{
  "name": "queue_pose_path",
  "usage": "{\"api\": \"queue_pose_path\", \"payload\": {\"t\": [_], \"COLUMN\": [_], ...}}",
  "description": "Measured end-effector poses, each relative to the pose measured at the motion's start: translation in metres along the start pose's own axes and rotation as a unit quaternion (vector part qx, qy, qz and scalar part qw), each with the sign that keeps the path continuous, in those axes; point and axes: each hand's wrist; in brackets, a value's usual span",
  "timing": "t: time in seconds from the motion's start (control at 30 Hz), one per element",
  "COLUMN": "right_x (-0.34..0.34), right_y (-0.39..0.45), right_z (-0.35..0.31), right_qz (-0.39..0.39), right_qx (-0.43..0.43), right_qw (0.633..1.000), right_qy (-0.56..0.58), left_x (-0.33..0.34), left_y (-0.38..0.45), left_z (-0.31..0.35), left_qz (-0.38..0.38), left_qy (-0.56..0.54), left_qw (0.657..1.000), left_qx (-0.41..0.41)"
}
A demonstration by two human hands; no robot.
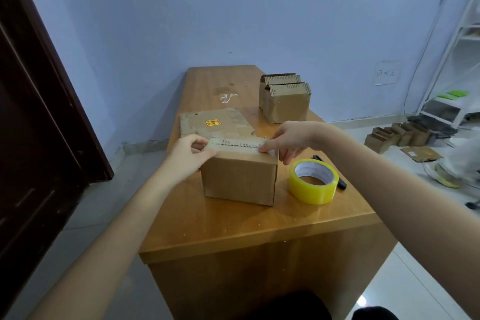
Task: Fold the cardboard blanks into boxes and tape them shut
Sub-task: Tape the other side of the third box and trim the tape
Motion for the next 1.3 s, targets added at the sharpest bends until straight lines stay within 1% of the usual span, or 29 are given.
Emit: {"api": "queue_pose_path", "payload": {"t": [0.1,0.17,0.3,0.53,0.6,0.63,0.7,0.73,0.8,0.87,0.9,0.93,1.03,1.07,1.1,1.17,1.23,1.3], "right_x": [-0.001,-0.004,-0.006,-0.002,-0.001,-0.001,-0.001,-0.002,-0.006,-0.009,-0.009,-0.007,0.009,0.018,0.027,0.042,0.051,0.056], "right_y": [-0.002,-0.005,-0.011,-0.02,-0.02,-0.019,-0.02,-0.02,-0.02,-0.019,-0.02,-0.023,-0.034,-0.038,-0.04,-0.042,-0.043,-0.045], "right_z": [0.002,0.004,0.007,0.008,0.009,0.01,0.015,0.02,0.035,0.054,0.064,0.074,0.097,0.103,0.108,0.113,0.116,0.12], "right_qz": [0.033,0.04,0.01,-0.037,-0.037,-0.036,-0.017,0.009,0.093,0.166,0.176,0.16,0.072,0.065,0.074,0.1,0.133,0.171], "right_qx": [-0.006,-0.006,-0.004,-0.037,-0.041,-0.038,-0.023,-0.007,0.021,0.023,0.021,0.023,0.023,0.015,0.003,-0.014,-0.022,-0.031], "right_qw": [0.999,0.998,0.998,0.995,0.995,0.995,0.998,1.0,0.995,0.986,0.984,0.987,0.991,0.988,0.984,0.982,0.982,0.982], "right_qy": [-0.04,-0.057,-0.068,-0.081,-0.086,-0.087,-0.064,-0.028,0.037,0.019,0.0,-0.021,-0.113,-0.141,-0.161,-0.163,-0.13,-0.074], "left_x": [0.005,0.01,0.025,0.049,0.052,0.051,0.048,0.045,0.04,0.036,0.033,0.031,0.024,0.022,0.02,0.017,0.014,0.011], "left_y": [0.013,0.023,0.043,0.063,0.064,0.064,0.059,0.055,0.048,0.039,0.034,0.029,0.019,0.017,0.013,0.005,-0.002,-0.01], "left_z": [0.0,0.001,0.005,0.016,0.018,0.018,0.019,0.02,0.022,0.023,0.024,0.023,0.016,0.013,0.011,0.01,0.015,0.022], "left_qz": [-0.015,-0.015,0.005,-0.038,-0.024,-0.001,0.06,0.084,0.112,0.127,0.127,0.121,0.083,0.074,0.068,0.067,0.076,0.085], "left_qy": [0.031,0.055,0.083,0.113,0.125,0.13,0.115,0.095,0.067,0.072,0.075,0.072,0.052,0.04,0.03,0.02,0.019,0.018], "left_qw": [0.999,0.998,0.997,0.993,0.992,0.991,0.989,0.988,0.986,0.981,0.979,0.978,0.98,0.982,0.983,0.984,0.983,0.981], "left_qx": [0.003,0.003,0.0,0.005,0.022,0.039,0.077,0.091,0.107,0.127,0.14,0.154,0.171,0.17,0.167,0.165,0.165,0.175]}}
Point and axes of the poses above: each hand's wrist, its own y-axis towards the middle knuckle, its own x-axis out of the palm, z = x × y, and after that the axes turned 7 degrees about z, right-handed
